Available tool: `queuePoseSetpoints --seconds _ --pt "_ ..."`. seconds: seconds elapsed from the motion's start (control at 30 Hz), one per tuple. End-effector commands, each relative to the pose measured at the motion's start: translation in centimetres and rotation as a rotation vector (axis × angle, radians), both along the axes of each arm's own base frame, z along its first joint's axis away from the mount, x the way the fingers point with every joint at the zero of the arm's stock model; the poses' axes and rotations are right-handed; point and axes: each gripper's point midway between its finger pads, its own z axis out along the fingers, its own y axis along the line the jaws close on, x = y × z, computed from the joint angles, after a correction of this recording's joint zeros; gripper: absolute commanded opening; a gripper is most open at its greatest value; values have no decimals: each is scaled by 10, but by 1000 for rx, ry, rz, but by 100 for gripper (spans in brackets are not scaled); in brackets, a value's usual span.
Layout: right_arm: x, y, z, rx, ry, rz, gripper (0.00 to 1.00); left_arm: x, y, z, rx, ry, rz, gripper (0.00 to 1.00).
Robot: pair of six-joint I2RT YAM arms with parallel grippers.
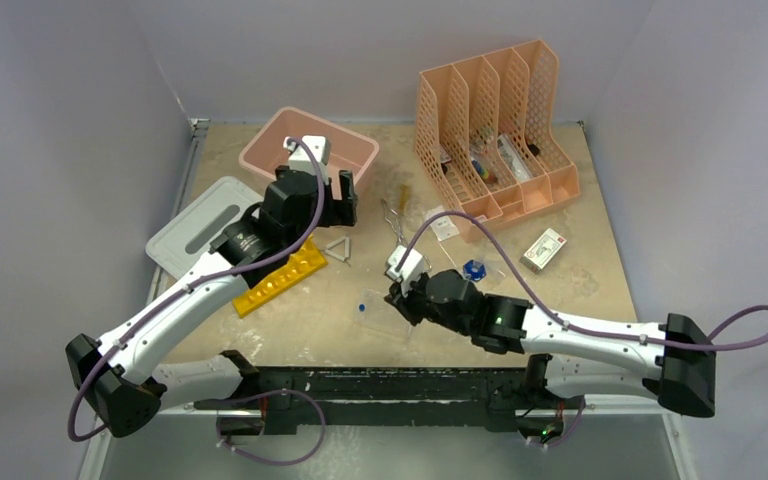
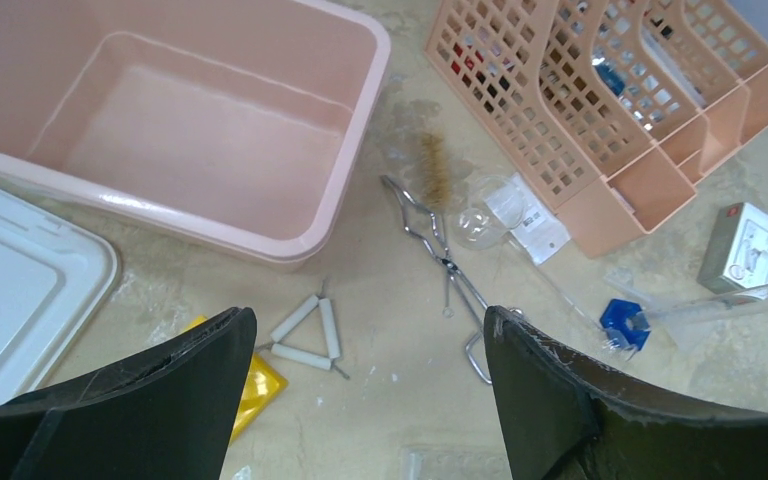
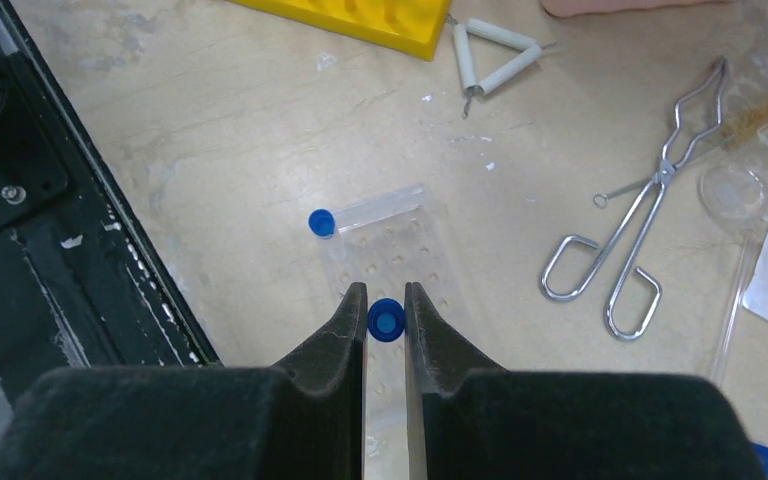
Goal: Organize the chemistry lab equipment
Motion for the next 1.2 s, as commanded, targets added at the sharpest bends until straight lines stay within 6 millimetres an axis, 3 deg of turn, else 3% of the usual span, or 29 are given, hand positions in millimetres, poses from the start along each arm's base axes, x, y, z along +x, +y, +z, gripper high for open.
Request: queuePoseSetpoints --seconds 0.0,0.43,1.17 --pt "6 17 28 119 -155 22 5 6 4 8 -46 -44 13 83" --pt "-16 43 5 199 -101 162 5 6 1 -3 -14 -25 -10 84" --pt "-9 46 -37 147 -68 120 4 5 -6 -17 22 17 -57 83"
